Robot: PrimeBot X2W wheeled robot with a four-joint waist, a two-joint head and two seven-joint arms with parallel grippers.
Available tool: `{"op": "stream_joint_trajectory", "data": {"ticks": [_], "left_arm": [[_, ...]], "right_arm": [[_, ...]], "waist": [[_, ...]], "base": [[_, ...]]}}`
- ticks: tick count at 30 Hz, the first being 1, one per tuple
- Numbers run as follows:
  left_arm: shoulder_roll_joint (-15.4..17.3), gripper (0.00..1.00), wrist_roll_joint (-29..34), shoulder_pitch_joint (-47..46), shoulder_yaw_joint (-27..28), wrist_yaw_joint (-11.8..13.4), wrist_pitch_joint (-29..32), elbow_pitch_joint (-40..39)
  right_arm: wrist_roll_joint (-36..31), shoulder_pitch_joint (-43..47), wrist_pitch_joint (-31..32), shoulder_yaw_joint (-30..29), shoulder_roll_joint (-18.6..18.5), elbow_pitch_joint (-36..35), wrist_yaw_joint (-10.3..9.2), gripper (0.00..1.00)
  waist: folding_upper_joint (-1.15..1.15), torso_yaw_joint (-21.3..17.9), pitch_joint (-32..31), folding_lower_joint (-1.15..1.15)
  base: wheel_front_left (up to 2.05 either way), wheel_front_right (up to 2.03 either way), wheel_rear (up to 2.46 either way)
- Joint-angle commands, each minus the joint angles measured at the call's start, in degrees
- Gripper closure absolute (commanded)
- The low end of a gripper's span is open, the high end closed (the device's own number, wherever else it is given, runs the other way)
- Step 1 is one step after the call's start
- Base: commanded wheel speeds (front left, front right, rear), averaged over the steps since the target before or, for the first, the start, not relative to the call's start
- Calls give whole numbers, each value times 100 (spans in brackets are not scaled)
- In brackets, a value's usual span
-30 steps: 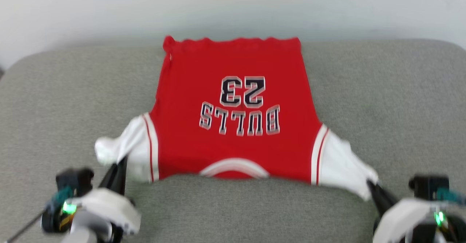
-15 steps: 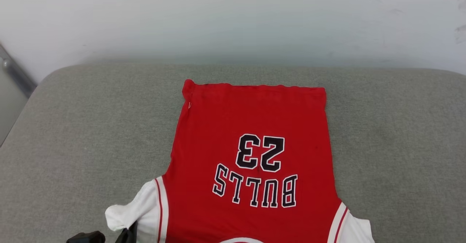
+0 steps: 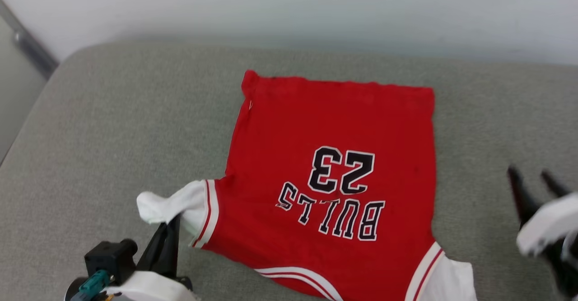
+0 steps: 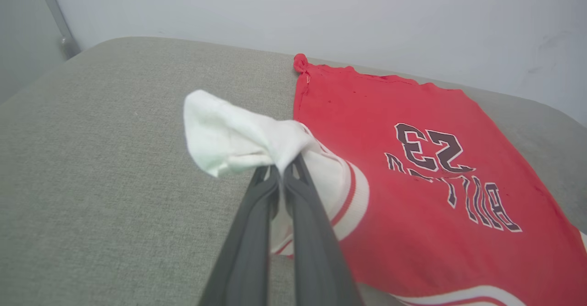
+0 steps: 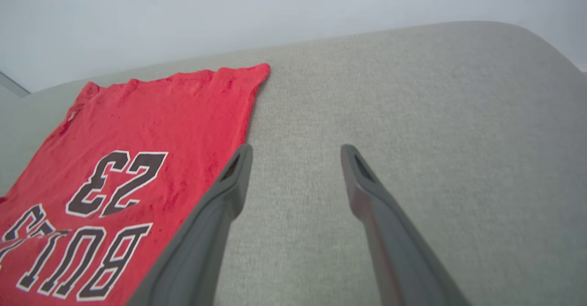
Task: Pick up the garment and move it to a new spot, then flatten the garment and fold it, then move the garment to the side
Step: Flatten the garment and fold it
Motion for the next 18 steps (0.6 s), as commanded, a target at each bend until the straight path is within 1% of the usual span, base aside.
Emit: {"op": "stream_joint_trajectory", "data": {"ticks": [1,5,7,9,11,14,18], "left_arm": [[-18,100,64,-203,-19,-45,-60,-50],[-144,100,175,-583,-115,-177,-158,-85],[-209,100,216,-759,-186,-268,-206,-80],[-296,100,237,-926,-238,-340,-264,-47],[-353,100,271,-1067,-287,-416,-311,-8],[-451,100,285,-1241,-339,-503,-383,35],[-539,100,303,-1440,-406,-645,-446,101]], "right_arm": [[74,-639,-45,-31,-189,339,-2,0],[175,-2048,281,42,-577,1427,-2,0],[234,-2723,648,78,-747,1962,-2,0],[173,-3293,1152,204,-863,2449,-1,0],[90,-3889,1618,263,-984,2749,-2,0],[-44,-4563,2262,284,-1035,3183,-2,0],[-301,-5180,2681,226,-1047,3554,-1,0]], "waist": [[0,231,425,0],[0,494,945,0],[0,636,1183,0],[0,772,1382,0],[0,906,1573,0],[0,1053,1799,0],[0,1258,2049,0]], "base": [[0,0,0],[0,0,0],[0,0,0],[0,0,0],[0,0,0],[0,0,0],[0,0,0]]}}
